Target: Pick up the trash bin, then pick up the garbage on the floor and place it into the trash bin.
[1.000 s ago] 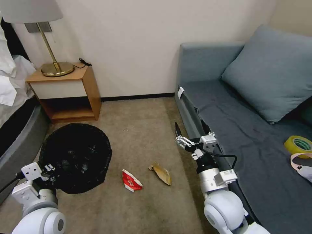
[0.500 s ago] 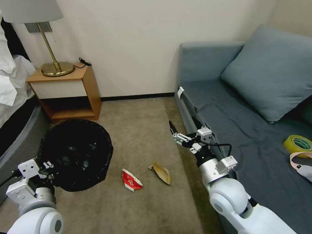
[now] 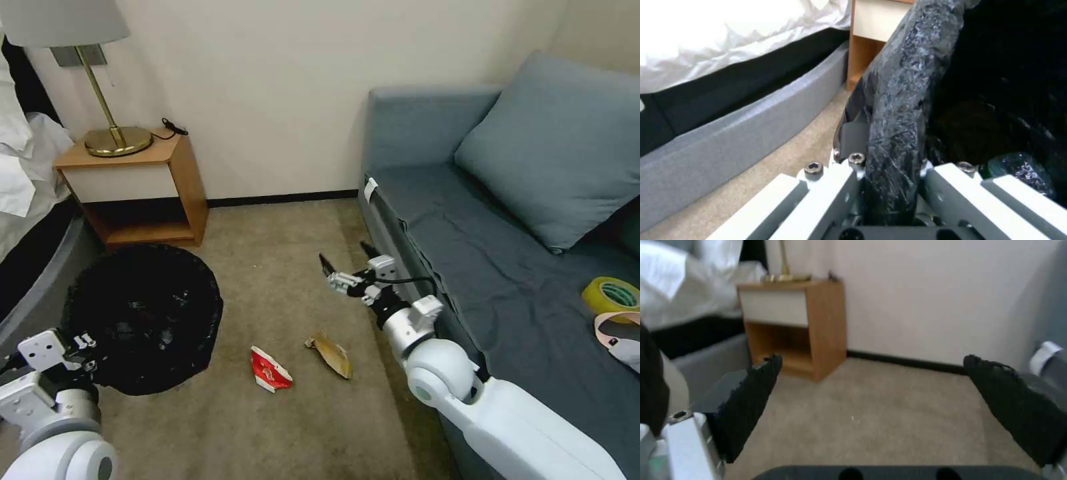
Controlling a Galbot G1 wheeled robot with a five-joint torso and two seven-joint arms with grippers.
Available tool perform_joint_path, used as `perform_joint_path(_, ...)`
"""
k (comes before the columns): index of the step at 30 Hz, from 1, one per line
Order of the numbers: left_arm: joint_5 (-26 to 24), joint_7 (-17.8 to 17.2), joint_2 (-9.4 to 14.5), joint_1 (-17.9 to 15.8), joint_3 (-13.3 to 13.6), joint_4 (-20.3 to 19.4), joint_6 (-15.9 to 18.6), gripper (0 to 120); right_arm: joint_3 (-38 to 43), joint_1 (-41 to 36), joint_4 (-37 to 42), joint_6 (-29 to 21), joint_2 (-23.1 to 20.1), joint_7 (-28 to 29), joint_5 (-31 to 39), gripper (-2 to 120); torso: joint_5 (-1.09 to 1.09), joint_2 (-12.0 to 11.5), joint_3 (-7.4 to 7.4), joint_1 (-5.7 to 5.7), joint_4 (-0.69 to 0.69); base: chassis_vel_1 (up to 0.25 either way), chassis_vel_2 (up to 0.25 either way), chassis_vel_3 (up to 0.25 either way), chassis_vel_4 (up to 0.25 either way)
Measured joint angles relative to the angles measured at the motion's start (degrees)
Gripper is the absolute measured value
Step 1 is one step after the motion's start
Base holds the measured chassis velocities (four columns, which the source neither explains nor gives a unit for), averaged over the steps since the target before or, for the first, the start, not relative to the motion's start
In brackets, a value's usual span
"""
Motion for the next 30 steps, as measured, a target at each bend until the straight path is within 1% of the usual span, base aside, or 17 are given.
perform_joint_path(1, -0.09, 0.02, -0.01, 0.01, -0.23, -0.13, 0.01, 2, -2.26, 2.07, -1.50, -0.73, -0.10, -0.31, 1.25, 100, 0.00, 0.00, 0.00, 0.00, 0.01, 0.000, 0.000, 0.000, 0.000)
perform_joint_path(2, -0.10, 0.02, -0.02, 0.01, -0.29, -0.15, 0.01, 2, -2.65, 2.40, -1.77, -0.85, -0.11, -0.35, 1.46, 100, -0.01, 0.00, 0.00, 0.00, 0.01, 0.000, 0.000, 0.000, 0.000)
perform_joint_path(3, -0.13, 0.06, -0.05, 0.01, -0.47, -0.20, 0.00, 2, -5.80, 4.53, -3.84, -1.55, -0.12, -0.84, 2.85, 100, 0.00, 0.00, 0.00, 0.00, 0.01, 0.000, 0.000, 0.000, 0.000)
perform_joint_path(5, -0.13, 0.12, -0.13, -0.11, -0.56, -0.19, -0.13, 2, -9.87, 6.80, -6.38, -2.66, -0.13, -2.25, 4.13, 100, 0.00, 0.00, 0.00, 0.00, 0.00, 0.000, 0.000, 0.000, 0.000)
perform_joint_path(6, -0.13, 0.12, -0.13, -0.11, -0.56, -0.19, -0.13, 2, -9.87, 6.80, -6.38, -2.66, -0.13, -2.25, 4.13, 100, 0.00, 0.00, 0.00, 0.00, 0.00, 0.000, 0.000, 0.000, 0.000)
perform_joint_path(8, -0.12, 0.14, -0.20, -0.44, -0.52, -0.16, -0.23, 2, -14.57, 9.08, -8.86, -4.14, -0.17, -3.95, 5.75, 100, 0.01, 0.00, 0.00, 0.00, 0.00, 0.000, 0.000, 0.000, 0.000)
perform_joint_path(10, -0.11, 0.15, -0.27, -0.60, -0.30, -0.11, -0.42, 2, -19.36, 11.79, -12.13, -4.90, -0.28, -7.27, 6.46, 100, 0.00, 0.00, 0.00, 0.00, 0.00, 0.000, 0.000, 0.000, 0.000)
perform_joint_path(11, -0.11, 0.15, -0.27, -0.60, -0.30, -0.11, -0.42, 2, -19.36, 11.79, -12.13, -4.90, -0.28, -7.27, 6.46, 100, 0.00, 0.00, 0.00, 0.00, 0.00, 0.000, 0.000, 0.000, 0.000)
perform_joint_path(14, -0.07, 0.19, -0.40, -0.61, -0.02, 0.17, -0.87, 2, -25.61, 15.75, -18.78, -4.48, 0.11, -13.22, 6.54, 100, 0.00, 0.00, 0.00, 0.00, 0.00, 0.000, 0.000, 0.000, 0.000)
perform_joint_path(15, -0.07, 0.19, -0.40, -0.61, -0.02, 0.17, -0.87, 2, -25.61, 15.75, -18.78, -4.48, 0.11, -13.22, 6.54, 100, 0.00, 0.00, 0.00, 0.00, 0.00, 0.000, 0.000, 0.000, 0.000)
perform_joint_path(16, -0.05, 0.20, -0.42, -0.62, 0.01, 0.29, -0.99, 2, -26.69, 16.46, -20.25, -4.16, 0.35, -14.40, 6.53, 100, 0.00, 0.00, 0.00, 0.00, 0.00, 0.000, 0.000, 0.000, 0.000)
perform_joint_path(17, -0.03, 0.23, -0.43, -0.66, 0.03, 0.45, -1.12, 2, -28.46, 17.79, -23.18, -3.75, 0.98, -17.91, 6.53, 100, 0.00, 0.00, 0.00, 0.00, -0.01, 0.000, 0.000, 0.000, 0.000)
perform_joint_path(19, 0.03, 0.24, -0.40, -0.68, 0.01, 0.63, -1.29, 2, -29.90, 18.94, -25.96, -3.21, 1.70, -22.53, 6.52, 100, 0.00, 0.00, 0.00, 0.00, -0.01, 0.000, 0.000, 0.000, 0.000)
perform_joint_path(24, 0.14, 0.27, -0.34, -0.83, 0.00, 0.90, -1.35, 2, -31.96, 20.29, -29.46, -2.58, 3.29, -24.75, 6.51, 100, 0.00, 0.00, 0.00, 0.00, 0.00, 0.000, 0.000, 0.000, 0.000)
perform_joint_path(27, 0.62, 0.30, -0.56, -0.90, 0.46, 1.29, -1.67, 2, -33.97, 21.15, -34.40, -1.22, 5.53, -26.07, 5.60, 100, 0.00, 0.00, 0.00, 0.00, 0.00, 0.000, 0.000, 0.000, 0.000)
perform_joint_path(28, 0.62, 0.30, -0.56, -0.90, 0.46, 1.29, -1.67, 2, -33.97, 21.15, -34.40, -1.22, 5.53, -26.07, 5.60, 100, 0.00, 0.00, 0.00, 0.00, 0.00, 0.000, 0.000, 0.000, 0.000)
perform_joint_path(30, 1.07, 0.31, -0.70, -0.89, 0.76, 1.69, -1.96, 2, -35.27, 21.42, -38.29, 0.07, 7.29, -26.81, 4.52, 100, 0.00, 0.00, 0.00, 0.00, 0.00, 0.000, 0.000, 0.000, 0.000)
